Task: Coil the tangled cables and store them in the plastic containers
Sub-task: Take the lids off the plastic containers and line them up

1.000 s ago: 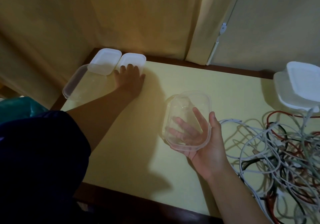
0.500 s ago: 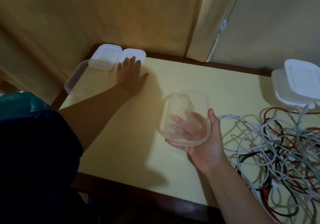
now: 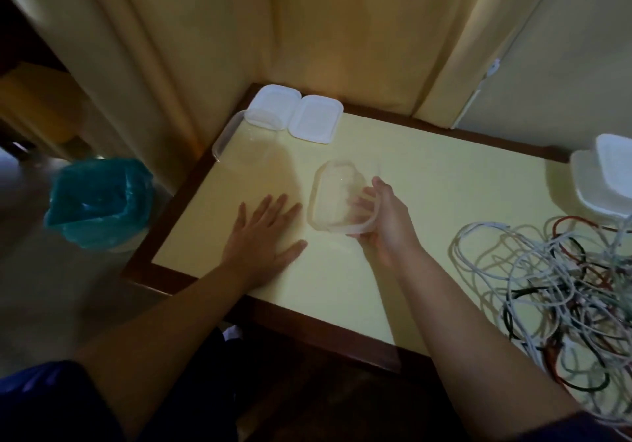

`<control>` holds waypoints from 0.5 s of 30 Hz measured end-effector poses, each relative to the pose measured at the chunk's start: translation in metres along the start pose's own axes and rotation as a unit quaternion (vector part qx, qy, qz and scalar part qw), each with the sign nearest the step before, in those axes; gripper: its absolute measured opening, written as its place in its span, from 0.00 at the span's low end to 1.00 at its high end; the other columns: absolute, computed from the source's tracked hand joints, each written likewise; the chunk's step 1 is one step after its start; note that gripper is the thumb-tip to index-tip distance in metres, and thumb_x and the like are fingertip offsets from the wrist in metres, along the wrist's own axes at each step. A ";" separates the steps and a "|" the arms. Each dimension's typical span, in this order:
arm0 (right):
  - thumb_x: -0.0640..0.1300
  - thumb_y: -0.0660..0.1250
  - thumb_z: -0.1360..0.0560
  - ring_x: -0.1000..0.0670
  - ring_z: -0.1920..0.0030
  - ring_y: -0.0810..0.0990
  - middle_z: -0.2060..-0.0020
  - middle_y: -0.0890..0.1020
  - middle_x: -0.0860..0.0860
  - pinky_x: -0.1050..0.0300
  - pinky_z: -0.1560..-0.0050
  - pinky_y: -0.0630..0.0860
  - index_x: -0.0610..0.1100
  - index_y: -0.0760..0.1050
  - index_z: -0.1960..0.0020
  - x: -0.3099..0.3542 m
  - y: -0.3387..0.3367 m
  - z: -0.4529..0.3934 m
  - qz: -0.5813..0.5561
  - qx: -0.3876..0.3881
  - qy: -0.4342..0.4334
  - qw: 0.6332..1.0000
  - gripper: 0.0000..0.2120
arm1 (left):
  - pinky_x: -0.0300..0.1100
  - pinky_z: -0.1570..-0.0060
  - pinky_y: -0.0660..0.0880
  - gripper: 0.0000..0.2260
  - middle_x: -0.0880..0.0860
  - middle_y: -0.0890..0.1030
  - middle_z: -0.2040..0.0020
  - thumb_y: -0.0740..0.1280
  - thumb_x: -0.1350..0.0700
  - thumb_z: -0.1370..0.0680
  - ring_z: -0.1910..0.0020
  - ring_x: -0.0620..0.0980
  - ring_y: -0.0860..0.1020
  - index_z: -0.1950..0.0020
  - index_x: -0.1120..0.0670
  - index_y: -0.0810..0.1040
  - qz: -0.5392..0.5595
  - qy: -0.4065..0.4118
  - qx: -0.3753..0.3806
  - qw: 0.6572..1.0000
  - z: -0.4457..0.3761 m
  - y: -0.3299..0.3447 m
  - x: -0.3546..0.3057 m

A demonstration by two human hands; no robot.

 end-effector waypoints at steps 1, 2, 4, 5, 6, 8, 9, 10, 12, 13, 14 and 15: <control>0.60 0.63 0.18 0.35 0.48 0.86 0.48 0.87 0.44 0.35 0.50 0.83 0.46 0.81 0.47 0.005 0.010 -0.007 0.018 -0.010 -0.009 1.000 0.18 | 0.61 0.21 0.39 0.35 0.45 0.46 0.16 0.48 0.28 0.21 0.17 0.48 0.43 0.17 0.40 0.47 0.006 -0.001 -0.005 1.000 0.000 -0.001 -0.001; 0.61 0.64 0.19 0.33 0.47 0.86 0.52 0.87 0.44 0.32 0.44 0.81 0.47 0.83 0.49 0.010 0.019 -0.016 0.032 -0.017 -0.012 0.999 0.19 | 0.60 0.21 0.39 0.36 0.45 0.46 0.16 0.49 0.28 0.21 0.17 0.48 0.43 0.16 0.41 0.46 0.010 -0.003 -0.008 1.000 -0.001 -0.001 -0.001; 0.63 0.65 0.20 0.34 0.49 0.87 0.52 0.87 0.42 0.36 0.43 0.83 0.44 0.84 0.48 0.015 0.035 -0.032 0.047 -0.023 -0.009 0.999 0.22 | 0.58 0.20 0.39 0.41 0.48 0.46 0.15 0.50 0.28 0.22 0.17 0.47 0.43 0.16 0.48 0.43 0.017 -0.010 -0.015 1.000 0.000 0.000 0.000; 0.62 0.66 0.20 0.36 0.53 0.87 0.52 0.87 0.41 0.42 0.46 0.82 0.41 0.83 0.45 0.017 0.041 -0.040 0.052 -0.029 -0.004 0.998 0.24 | 0.57 0.20 0.39 0.43 0.50 0.47 0.15 0.50 0.27 0.22 0.17 0.47 0.43 0.16 0.51 0.42 0.021 -0.014 -0.022 0.999 0.001 -0.001 0.001; 0.61 0.66 0.19 0.38 0.56 0.85 0.53 0.85 0.40 0.45 0.50 0.81 0.37 0.82 0.42 0.017 0.045 -0.047 0.058 -0.035 0.002 0.998 0.26 | 0.57 0.20 0.40 0.45 0.51 0.47 0.15 0.49 0.27 0.23 0.17 0.48 0.43 0.16 0.53 0.42 0.022 -0.016 -0.027 0.999 0.000 -0.001 0.002; 0.60 0.66 0.18 0.42 0.61 0.81 0.57 0.84 0.40 0.48 0.56 0.79 0.33 0.80 0.42 0.016 0.053 -0.059 0.081 -0.045 0.008 0.996 0.28 | 0.56 0.20 0.40 0.45 0.52 0.45 0.15 0.48 0.26 0.23 0.17 0.50 0.41 0.16 0.54 0.45 0.024 -0.019 -0.030 0.999 0.000 0.000 0.002; 0.60 0.67 0.19 0.44 0.63 0.80 0.58 0.83 0.39 0.49 0.57 0.78 0.32 0.80 0.43 0.016 0.056 -0.063 0.095 -0.046 0.007 0.994 0.28 | 0.56 0.19 0.40 0.46 0.53 0.45 0.15 0.48 0.26 0.24 0.17 0.51 0.41 0.16 0.54 0.45 0.025 -0.023 -0.031 0.999 0.000 0.000 0.001; 0.60 0.68 0.19 0.44 0.64 0.80 0.59 0.83 0.38 0.49 0.57 0.79 0.32 0.81 0.44 0.015 0.058 -0.067 0.105 -0.044 0.005 0.994 0.28 | 0.55 0.19 0.40 0.47 0.53 0.44 0.15 0.49 0.26 0.24 0.17 0.51 0.40 0.16 0.55 0.44 0.027 -0.031 -0.033 0.999 0.001 -0.001 0.001; 0.59 0.69 0.20 0.44 0.64 0.81 0.59 0.84 0.35 0.47 0.55 0.82 0.31 0.81 0.44 0.016 0.062 -0.072 0.115 -0.039 0.002 0.993 0.29 | 0.56 0.19 0.42 0.49 0.55 0.43 0.16 0.50 0.25 0.24 0.17 0.52 0.41 0.16 0.57 0.42 0.025 -0.049 -0.034 0.998 0.000 -0.002 0.001; 0.59 0.70 0.20 0.43 0.64 0.82 0.58 0.85 0.36 0.45 0.52 0.84 0.30 0.81 0.43 0.016 0.063 -0.075 0.118 -0.036 -0.001 0.992 0.29 | 0.56 0.19 0.42 0.49 0.55 0.44 0.16 0.49 0.25 0.24 0.17 0.53 0.41 0.16 0.58 0.42 0.021 -0.053 -0.032 0.998 0.000 -0.002 0.001; 0.59 0.70 0.21 0.42 0.63 0.82 0.57 0.86 0.36 0.43 0.48 0.84 0.29 0.80 0.43 0.016 0.065 -0.076 0.124 -0.033 -0.003 0.992 0.29 | 0.57 0.19 0.41 0.49 0.55 0.44 0.16 0.49 0.25 0.24 0.17 0.53 0.41 0.16 0.58 0.42 0.017 -0.053 -0.031 0.998 0.000 -0.002 0.001; 0.58 0.70 0.21 0.42 0.63 0.83 0.55 0.86 0.35 0.41 0.47 0.84 0.30 0.81 0.45 0.017 0.066 -0.077 0.128 -0.030 -0.004 0.991 0.29 | 0.57 0.19 0.41 0.49 0.55 0.44 0.15 0.49 0.25 0.24 0.17 0.53 0.41 0.16 0.58 0.43 0.014 -0.053 -0.030 0.998 -0.001 -0.002 0.001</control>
Point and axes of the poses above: each hand's wrist, its own z-axis away from the middle knuckle, its own y-axis out of the palm, x = y × z, the point moved 4 cm from there along -z, towards the middle knuckle
